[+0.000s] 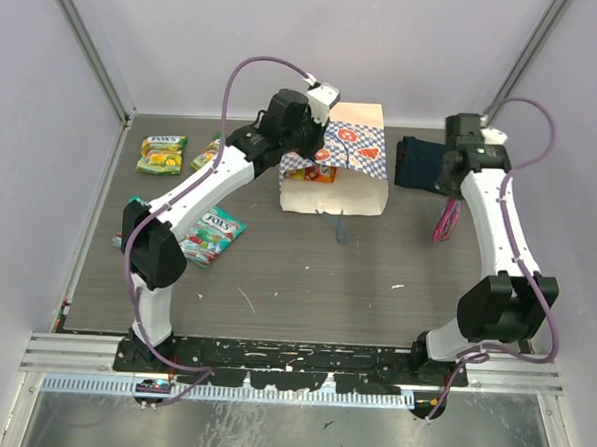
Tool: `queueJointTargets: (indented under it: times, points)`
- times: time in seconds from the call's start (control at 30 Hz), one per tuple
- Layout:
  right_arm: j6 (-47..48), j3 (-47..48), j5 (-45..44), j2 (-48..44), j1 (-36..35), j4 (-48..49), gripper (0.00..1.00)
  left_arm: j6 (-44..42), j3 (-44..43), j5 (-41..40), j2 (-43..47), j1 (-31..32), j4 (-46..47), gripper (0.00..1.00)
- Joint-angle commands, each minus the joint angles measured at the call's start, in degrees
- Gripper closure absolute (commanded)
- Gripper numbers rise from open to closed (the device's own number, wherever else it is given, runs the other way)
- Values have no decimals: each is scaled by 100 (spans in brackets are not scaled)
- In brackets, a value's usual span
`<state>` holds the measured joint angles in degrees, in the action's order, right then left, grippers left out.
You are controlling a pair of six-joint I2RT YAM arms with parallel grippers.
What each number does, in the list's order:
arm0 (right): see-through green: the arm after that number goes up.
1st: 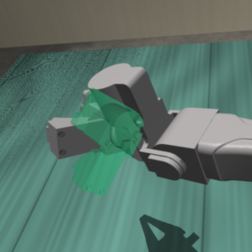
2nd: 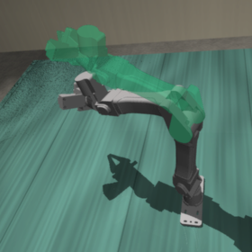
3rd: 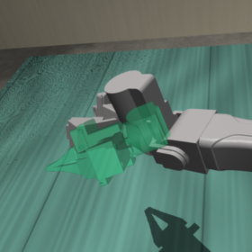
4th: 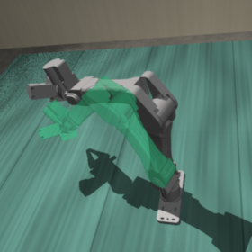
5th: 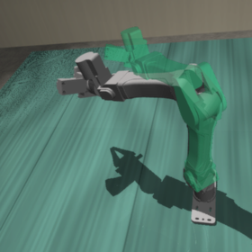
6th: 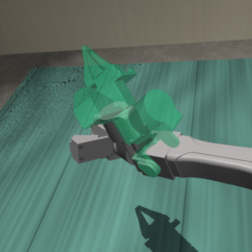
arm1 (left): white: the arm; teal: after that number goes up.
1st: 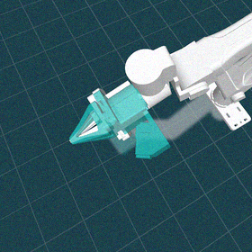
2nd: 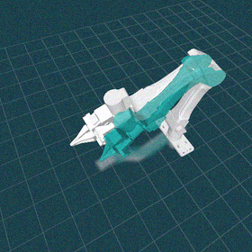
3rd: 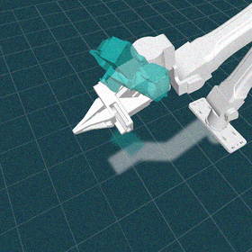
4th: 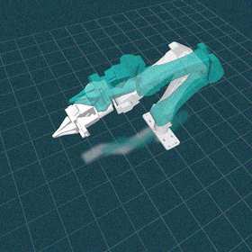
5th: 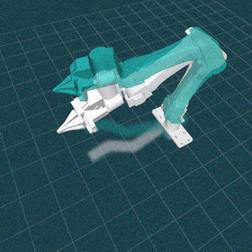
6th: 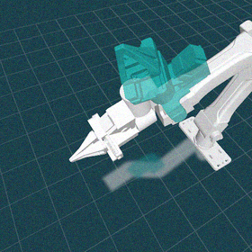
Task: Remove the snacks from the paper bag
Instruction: Place the snack at the center of the board.
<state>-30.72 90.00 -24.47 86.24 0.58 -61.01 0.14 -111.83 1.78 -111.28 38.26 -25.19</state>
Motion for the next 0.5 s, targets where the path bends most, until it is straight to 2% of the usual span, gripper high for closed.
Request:
queueJointTargets:
  times: [0.0, 0.07, 0.13, 0.2, 0.33, 0.37, 0.43, 0.47]
  points:
    - [1218, -469, -915, -8, -1068, 177, 99, -163, -98, -45, 199, -143, 56, 100]
    - [945, -1185, -841, -213, -1599, 262, 99, -159, -105, -51, 165, -204, 35, 100]
    - [437, -1956, -332, -611, -1865, 458, 99, -120, -96, -52, 159, -273, 27, 100]
    - [41, -2789, 414, -1005, -1934, 642, 99, -18, -69, -40, 167, -343, 29, 100]
    - [-435, -3678, 1330, -1659, -1954, 682, 99, 47, -43, -9, 154, -423, 10, 100]
    - [-495, -3784, 1448, -1767, -1956, 637, 91, 47, -53, -6, 140, -429, -5, 100]
    - [-634, -3784, 1449, -1941, -1954, 497, 49, 47, -80, -1, 128, -433, -44, 100]
    - [-701, -3721, 1400, -2038, -1951, 471, 38, 47, -89, 0, 133, -438, -55, 100]
